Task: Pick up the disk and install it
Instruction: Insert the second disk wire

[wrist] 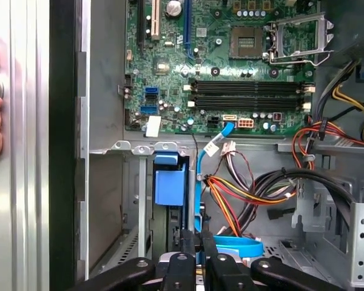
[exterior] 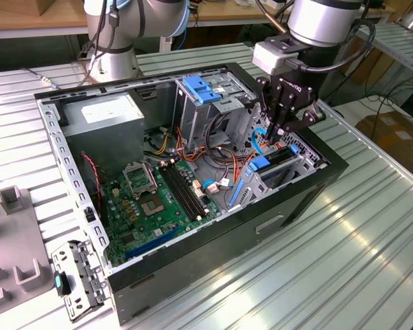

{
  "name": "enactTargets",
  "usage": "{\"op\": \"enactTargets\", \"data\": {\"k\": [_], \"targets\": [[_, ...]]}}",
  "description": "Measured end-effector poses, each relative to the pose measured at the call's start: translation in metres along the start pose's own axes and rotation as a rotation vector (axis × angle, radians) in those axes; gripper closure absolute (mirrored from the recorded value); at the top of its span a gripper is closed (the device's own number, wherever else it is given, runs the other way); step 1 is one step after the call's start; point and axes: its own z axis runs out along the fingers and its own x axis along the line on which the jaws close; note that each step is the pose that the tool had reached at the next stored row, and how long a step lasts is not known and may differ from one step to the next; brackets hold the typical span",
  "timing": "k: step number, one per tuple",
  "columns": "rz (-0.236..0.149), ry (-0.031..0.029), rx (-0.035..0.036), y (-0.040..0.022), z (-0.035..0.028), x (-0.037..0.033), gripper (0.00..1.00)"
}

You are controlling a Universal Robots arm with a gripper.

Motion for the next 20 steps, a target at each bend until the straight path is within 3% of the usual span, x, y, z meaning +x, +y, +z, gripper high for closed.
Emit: {"op": "enactTargets", "data": {"k": [4,8,10,13,15,17,20], "targets": [[0.002,-0.0047,0.0165,0.0062,0.0009,0.0057,0.84],[0.003,-0.0152,0.0252,0.0074,0.0029,0.014,0.84],[0.004,-0.0263,0.0309,0.0079,0.0041,0.0193,0.84],[0.006,-0.0549,0.0364,0.0083,0.0055,0.0228,0.84],[0.007,-0.0671,0.0365,0.0083,0.0065,0.0232,0.84],[0.009,-0.0753,0.0366,0.0084,0.0071,0.0247,0.84],[0.011,-0.0792,0.0365,0.0084,0.0074,0.0258,0.84]]}}
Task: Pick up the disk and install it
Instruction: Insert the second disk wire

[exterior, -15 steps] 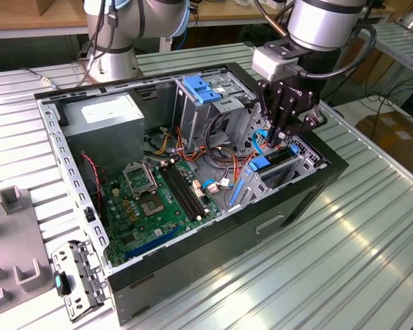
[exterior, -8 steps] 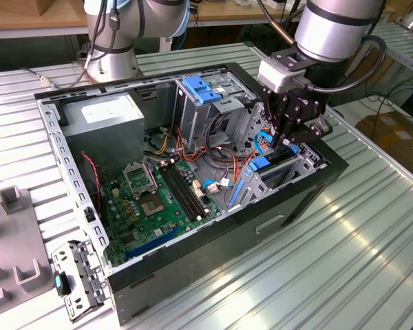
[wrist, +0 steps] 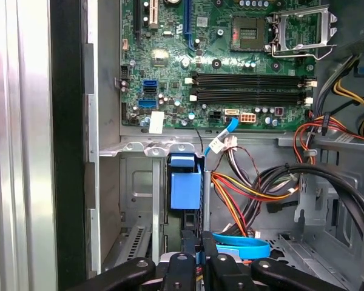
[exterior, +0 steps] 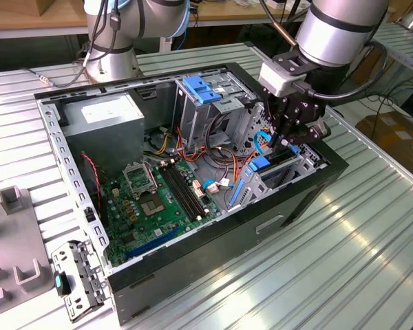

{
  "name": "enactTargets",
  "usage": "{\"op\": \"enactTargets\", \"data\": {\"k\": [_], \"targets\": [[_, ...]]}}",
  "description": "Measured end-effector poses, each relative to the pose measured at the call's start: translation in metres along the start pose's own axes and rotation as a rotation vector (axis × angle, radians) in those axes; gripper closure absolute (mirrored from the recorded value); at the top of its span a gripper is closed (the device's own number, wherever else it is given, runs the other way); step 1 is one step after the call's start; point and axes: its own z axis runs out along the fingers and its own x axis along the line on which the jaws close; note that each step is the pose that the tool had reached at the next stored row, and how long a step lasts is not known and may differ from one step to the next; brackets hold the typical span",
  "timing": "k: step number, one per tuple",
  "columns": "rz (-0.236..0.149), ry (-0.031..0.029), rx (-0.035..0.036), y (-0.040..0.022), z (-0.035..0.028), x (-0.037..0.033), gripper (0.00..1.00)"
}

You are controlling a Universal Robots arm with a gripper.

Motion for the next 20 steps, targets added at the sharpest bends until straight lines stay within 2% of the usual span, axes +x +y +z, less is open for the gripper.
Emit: {"op": "enactTargets", "data": {"k": [13,14,18,20], "targets": [[0.0,-0.0017,0.0,0.0,0.0,0.0002,0.84],[0.0,-0.0037,0.0,0.0,0.0,0.0006,0.84],[0.001,-0.0199,0.0002,0.0001,0.0003,0.0043,0.84],[0.002,-0.0221,0.0002,0.0002,0.0009,0.0076,0.84]]}}
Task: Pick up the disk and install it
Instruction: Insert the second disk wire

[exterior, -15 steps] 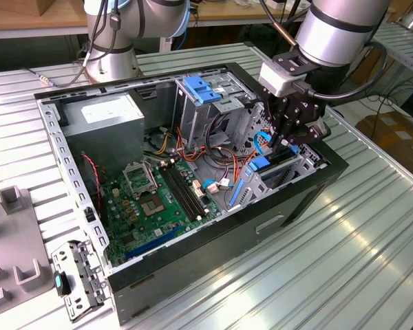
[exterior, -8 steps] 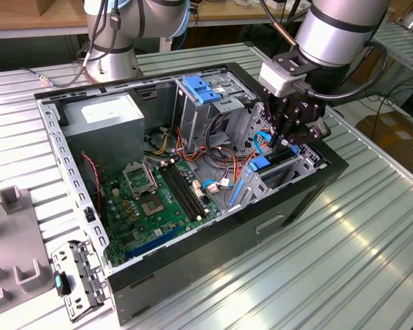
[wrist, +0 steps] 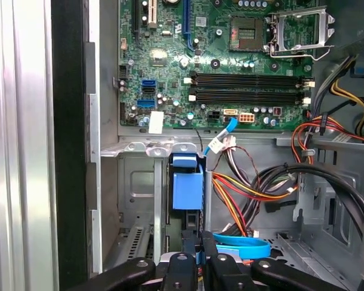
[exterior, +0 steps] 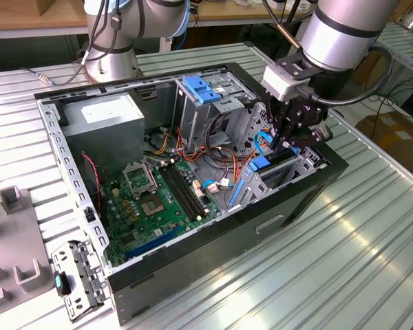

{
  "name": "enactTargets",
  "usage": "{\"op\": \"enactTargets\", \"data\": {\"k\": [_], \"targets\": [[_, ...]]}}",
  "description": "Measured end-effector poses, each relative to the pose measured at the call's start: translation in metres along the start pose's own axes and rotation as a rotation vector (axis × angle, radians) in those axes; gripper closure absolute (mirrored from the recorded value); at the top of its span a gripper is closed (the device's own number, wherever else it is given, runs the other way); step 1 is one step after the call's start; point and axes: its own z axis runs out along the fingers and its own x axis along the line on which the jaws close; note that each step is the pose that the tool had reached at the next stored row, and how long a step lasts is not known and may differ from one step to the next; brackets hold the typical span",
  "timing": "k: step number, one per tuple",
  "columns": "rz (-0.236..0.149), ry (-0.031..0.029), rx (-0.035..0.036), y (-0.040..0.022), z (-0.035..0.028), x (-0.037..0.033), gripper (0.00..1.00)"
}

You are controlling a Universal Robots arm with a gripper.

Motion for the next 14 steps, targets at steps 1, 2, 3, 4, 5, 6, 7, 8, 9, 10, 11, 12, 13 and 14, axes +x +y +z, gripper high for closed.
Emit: {"op": "enactTargets", "data": {"k": [1,2,3,4,5,6,7,8,9,10,11,12,13,14], "targets": [[0.0,-0.0016,0.0,0.0001,0.0002,0.0007,0.84],[0.0,-0.0041,0.0,0.0,0.0004,0.0009,0.84],[0.001,-0.009,0.0001,-0.0003,0.0008,0.0011,0.84],[0.001,-0.0129,0.0001,-0.0008,0.0012,0.0011,0.84],[0.001,-0.0144,0.0002,-0.0011,0.0014,0.001,0.84],[0.001,-0.0153,0.0002,-0.0013,0.0017,0.001,0.84],[0.001,-0.0158,0.0001,-0.0015,0.0021,0.0011,0.84],[0.001,-0.016,0.0001,-0.0017,0.0026,0.0011,0.84],[0.001,-0.0161,0.0001,-0.0021,0.0036,0.0011,0.84],[0.001,-0.0161,0.0002,-0.0023,0.0045,0.0011,0.84],[0.001,-0.0163,0.0002,-0.0023,0.0054,0.0012,0.84],[0.001,-0.0164,0.0002,-0.0023,0.006,0.0012,0.84],[0.001,-0.0164,0.0002,-0.0022,0.0064,0.0012,0.84],[0.001,-0.0164,0.0002,-0.0022,0.007,0.0012,0.84]]}}
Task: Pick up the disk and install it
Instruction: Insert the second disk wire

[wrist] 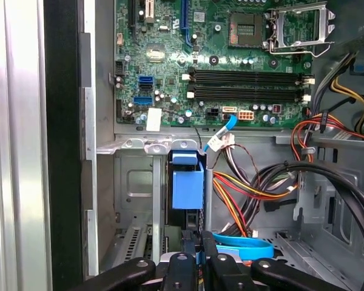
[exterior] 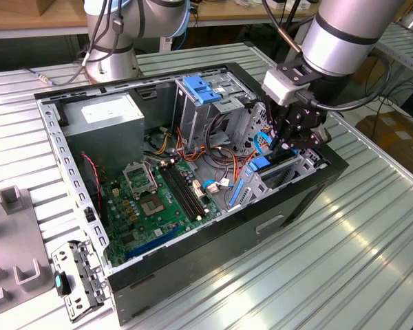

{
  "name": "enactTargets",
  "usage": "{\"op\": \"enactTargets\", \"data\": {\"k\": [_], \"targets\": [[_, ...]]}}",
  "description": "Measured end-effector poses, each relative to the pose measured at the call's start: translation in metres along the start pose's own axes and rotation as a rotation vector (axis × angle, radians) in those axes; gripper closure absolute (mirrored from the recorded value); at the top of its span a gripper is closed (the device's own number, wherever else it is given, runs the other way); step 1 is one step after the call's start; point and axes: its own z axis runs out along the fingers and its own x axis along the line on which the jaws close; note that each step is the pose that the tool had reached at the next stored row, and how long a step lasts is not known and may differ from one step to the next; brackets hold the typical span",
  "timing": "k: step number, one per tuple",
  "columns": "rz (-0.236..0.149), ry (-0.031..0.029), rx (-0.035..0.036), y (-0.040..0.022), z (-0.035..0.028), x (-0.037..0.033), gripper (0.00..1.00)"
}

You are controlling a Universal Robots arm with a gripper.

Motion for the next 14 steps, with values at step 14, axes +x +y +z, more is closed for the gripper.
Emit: {"op": "enactTargets", "data": {"k": [14], "targets": [[0.0,-0.0026,0.0003,0.0004,0.0057,0.0002,0.84]]}}
